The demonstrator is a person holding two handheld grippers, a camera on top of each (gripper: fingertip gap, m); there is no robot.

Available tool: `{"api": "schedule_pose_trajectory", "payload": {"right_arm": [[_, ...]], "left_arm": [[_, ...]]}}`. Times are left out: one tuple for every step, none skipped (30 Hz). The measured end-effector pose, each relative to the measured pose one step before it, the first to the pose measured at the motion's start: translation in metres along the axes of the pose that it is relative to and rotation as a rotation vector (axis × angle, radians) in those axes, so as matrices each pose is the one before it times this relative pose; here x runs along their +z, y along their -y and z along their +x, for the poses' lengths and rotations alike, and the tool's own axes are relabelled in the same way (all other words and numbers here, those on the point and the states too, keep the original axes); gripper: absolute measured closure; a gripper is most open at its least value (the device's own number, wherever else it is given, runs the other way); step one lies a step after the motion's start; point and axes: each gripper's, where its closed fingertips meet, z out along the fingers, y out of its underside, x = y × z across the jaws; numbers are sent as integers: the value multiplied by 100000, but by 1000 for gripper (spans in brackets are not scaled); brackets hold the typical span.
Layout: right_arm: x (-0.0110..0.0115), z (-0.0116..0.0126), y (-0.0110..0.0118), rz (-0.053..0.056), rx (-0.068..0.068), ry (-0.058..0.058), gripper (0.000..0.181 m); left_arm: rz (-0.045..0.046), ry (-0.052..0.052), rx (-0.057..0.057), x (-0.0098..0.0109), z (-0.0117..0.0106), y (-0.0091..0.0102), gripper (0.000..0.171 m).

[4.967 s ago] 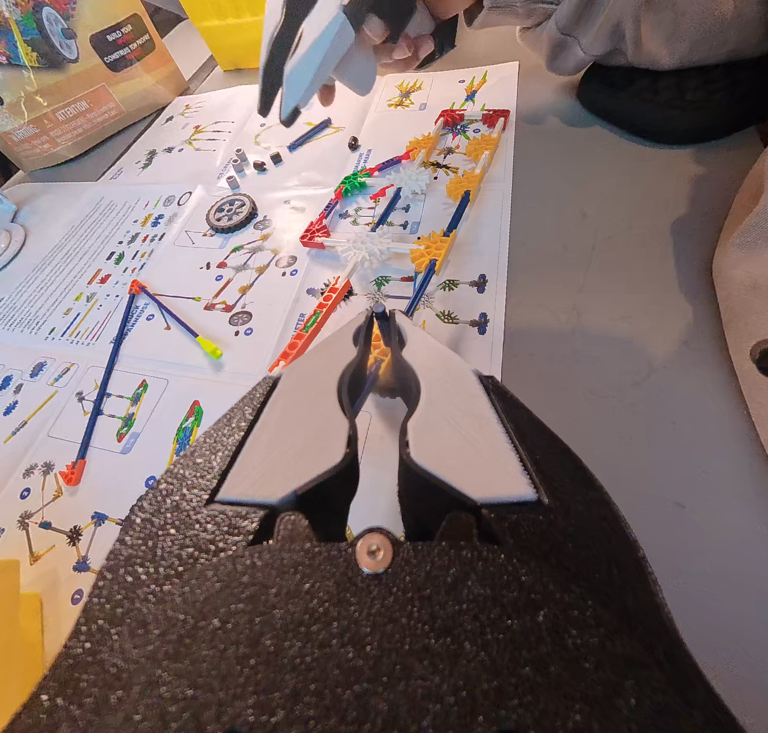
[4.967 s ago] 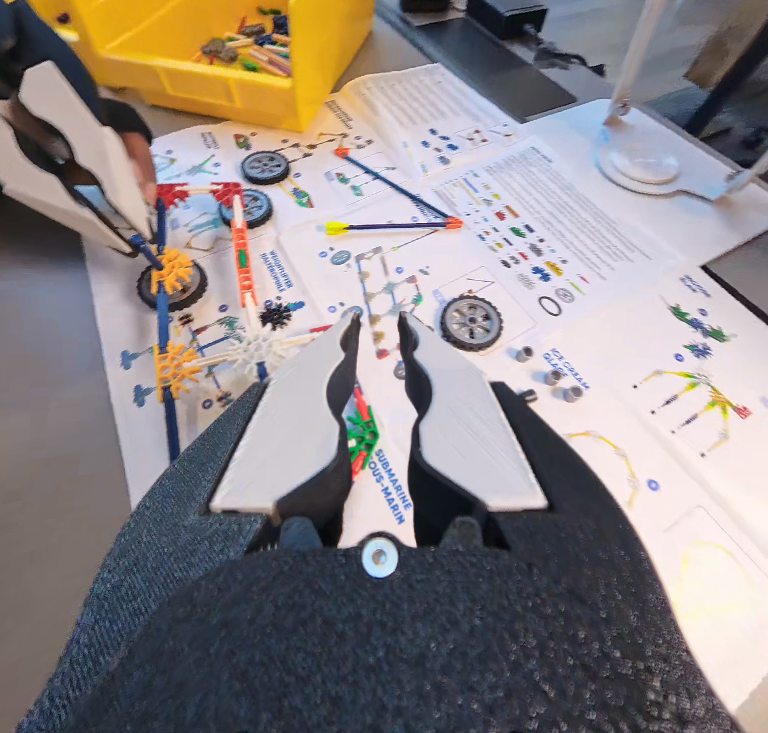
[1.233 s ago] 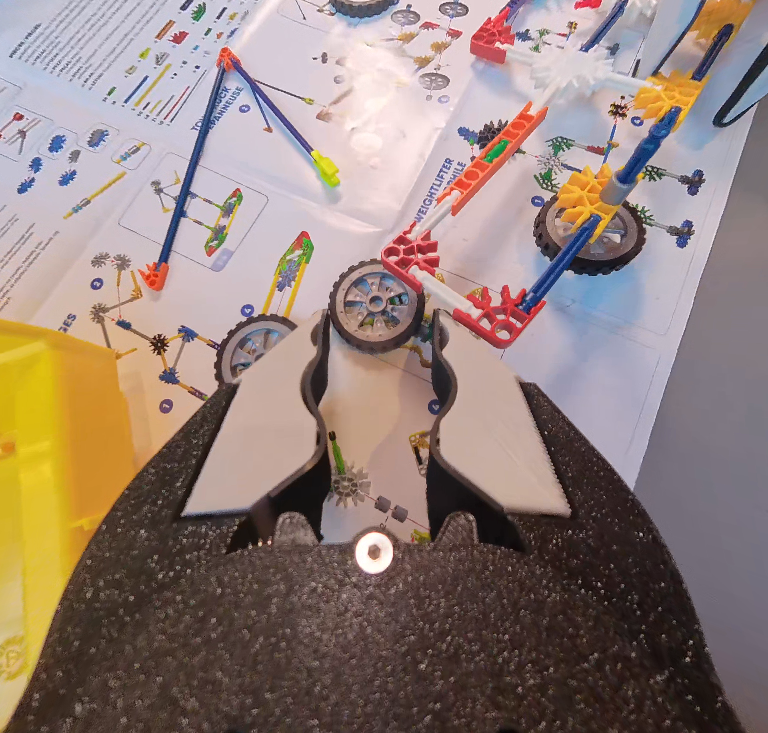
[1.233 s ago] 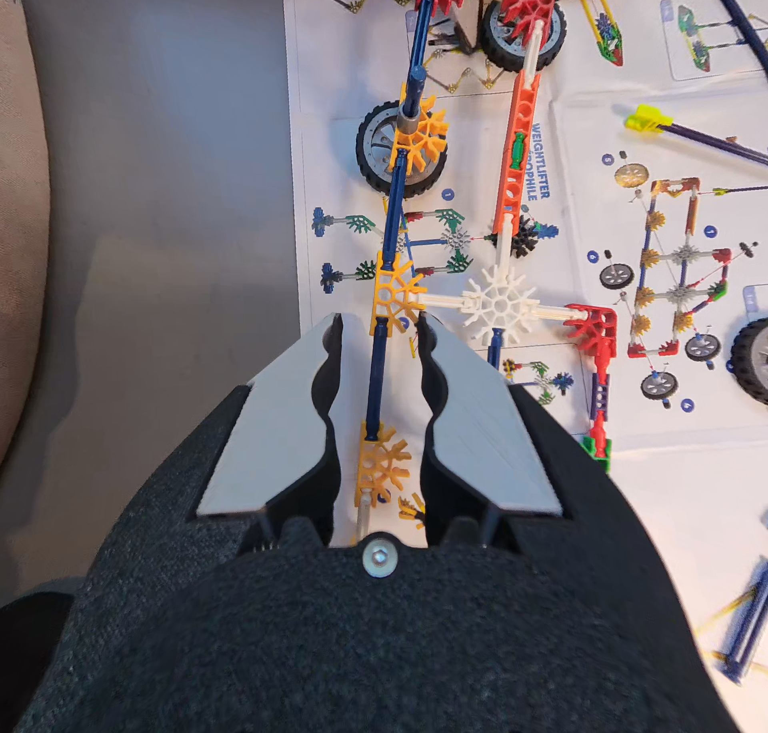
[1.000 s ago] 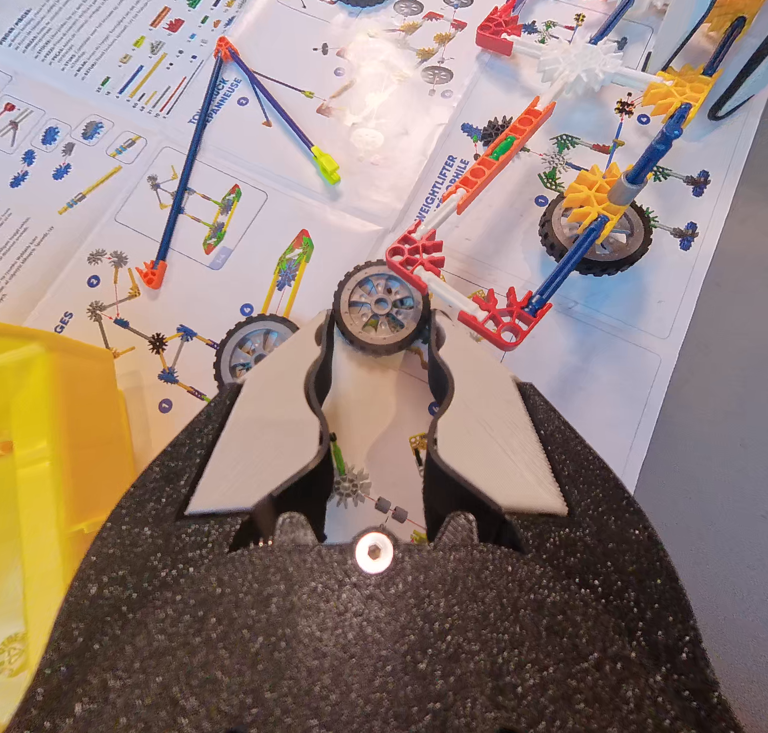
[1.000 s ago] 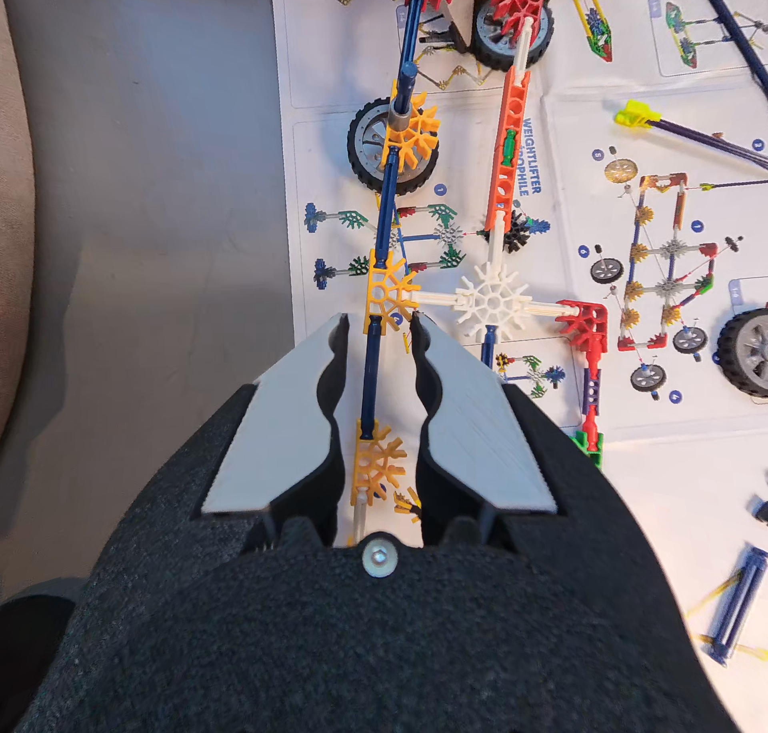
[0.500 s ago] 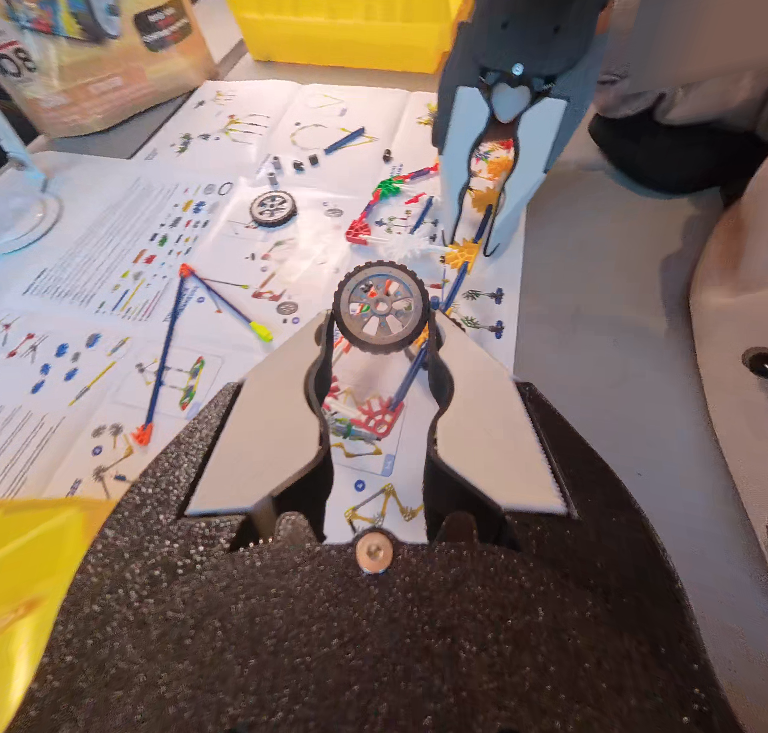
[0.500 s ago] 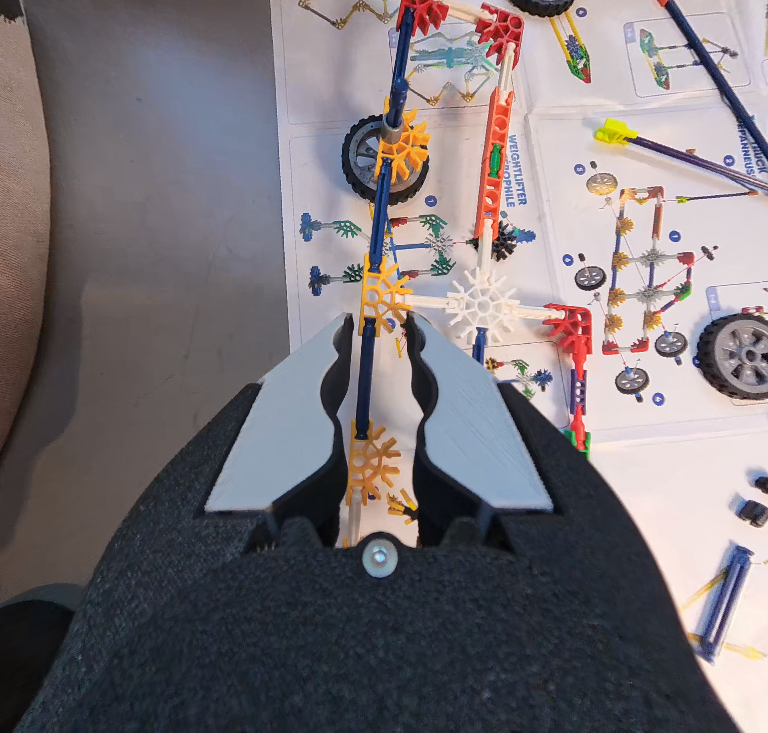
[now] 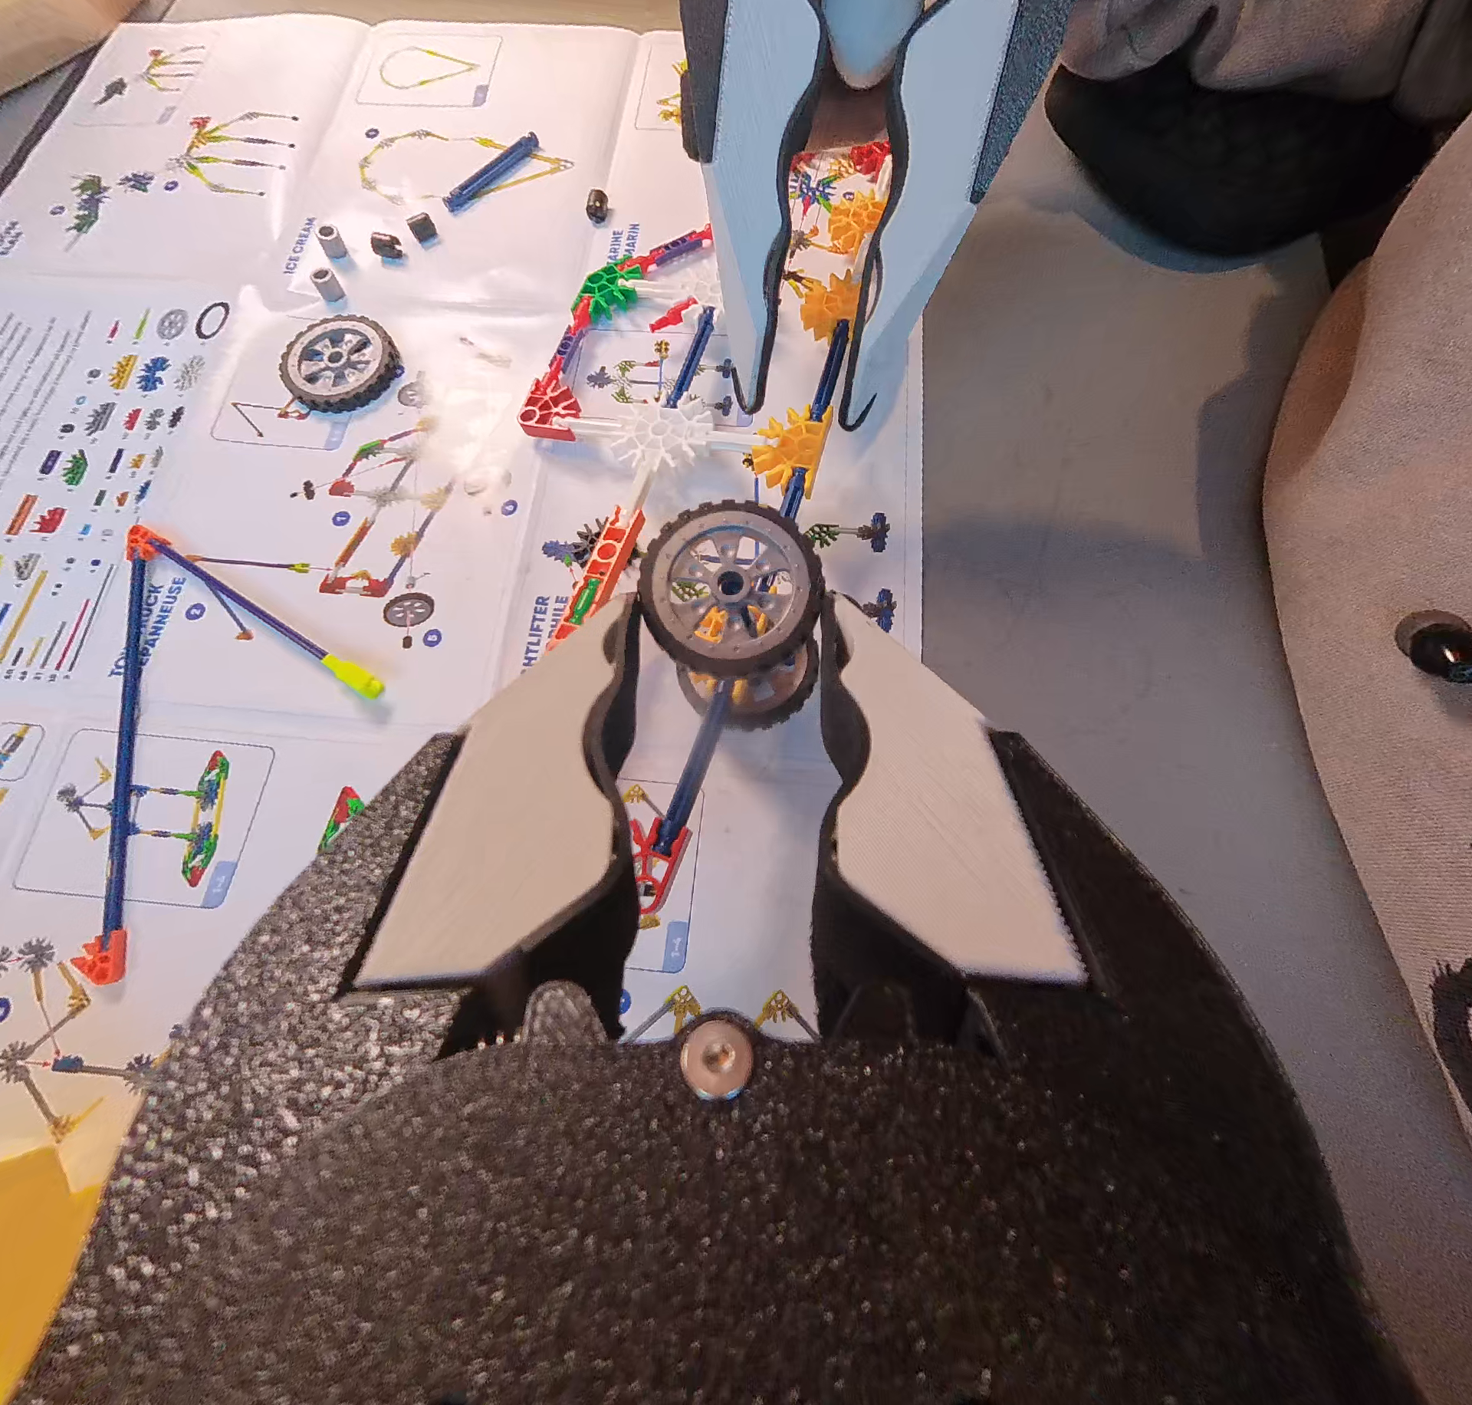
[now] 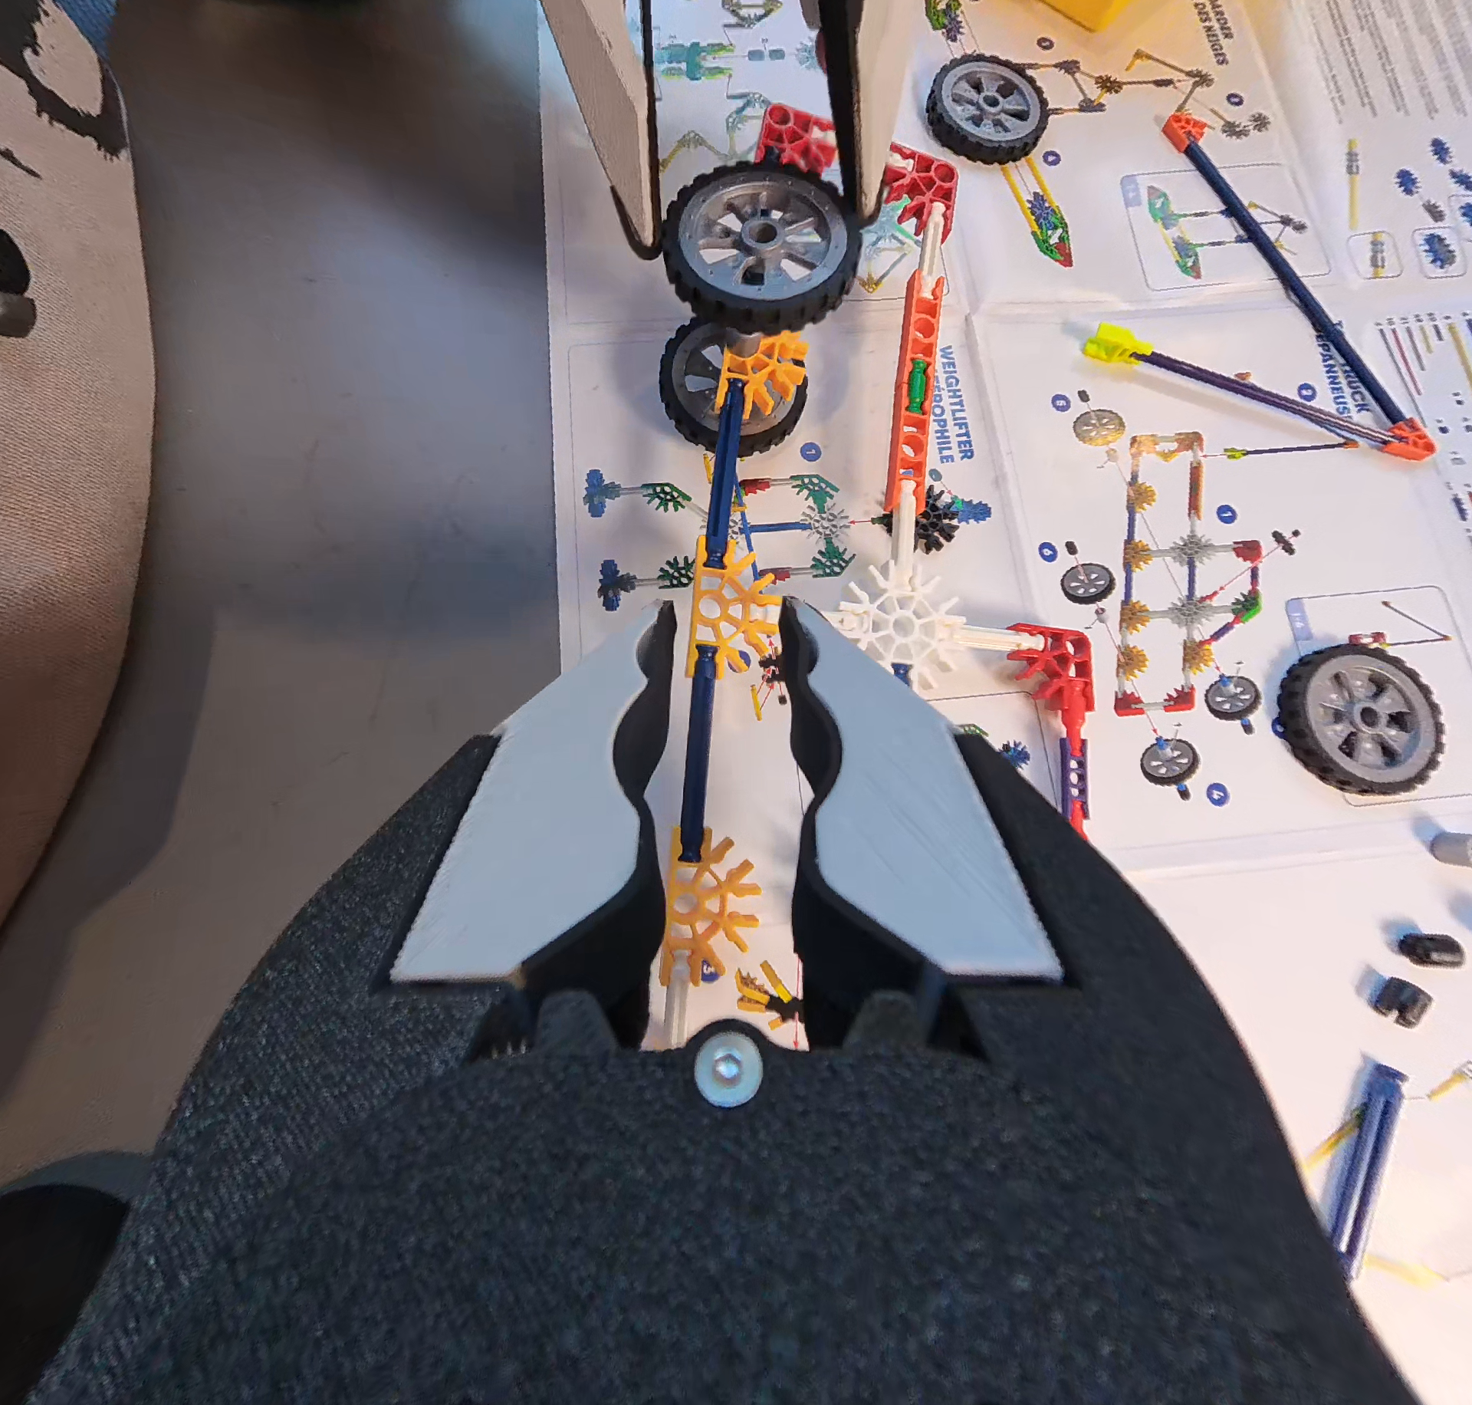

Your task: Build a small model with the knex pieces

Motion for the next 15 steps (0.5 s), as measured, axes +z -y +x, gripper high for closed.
{"api": "schedule_pose_trajectory", "payload": {"right_arm": [[13,-38,62,251,-194,37,156],[5,-50,69,267,-113,157,156],[1,-27,41,150,-49,89,156],[4,19,8,55,-32,-116,156],[8,22,-23,-28,35,-47,156],[11,-11,-19,-11,71,101,156],[9,1,20,161,16,55,156],[17,-18,35,249,29,115,156],[13,-27,47,282,23,188,156],[3,-9,56,343,-54,74,156],[9,-19,47,327,6,116,156],[16,-31,42,366,76,227,156],[21,-29,32,362,142,249,156],[32,-8,1,190,198,243,156],[28,14,-31,1,99,61,156]], "left_arm": [[-602,-534,96,90,88,-30,128],[-469,-308,298,79,58,-1,128],[-481,-249,256,59,43,-5,128],[-341,65,99,53,-36,1,128],[-175,-141,-150,51,-26,-1,128],[-320,-497,-233,53,26,-50,128],[-370,-270,2,41,18,-62,128],[-342,-291,-24,36,22,-50,128],[-119,-213,-125,12,-1,-26,128],[-72,-247,-166,18,16,-30,128],[83,-164,-186,12,5,-23,128],[16,-127,-138,43,15,-54,128],[-195,-129,-91,64,13,-92,128],[-611,18,40,90,6,-182,128],[38,-192,-135,61,37,-63,128]]}}
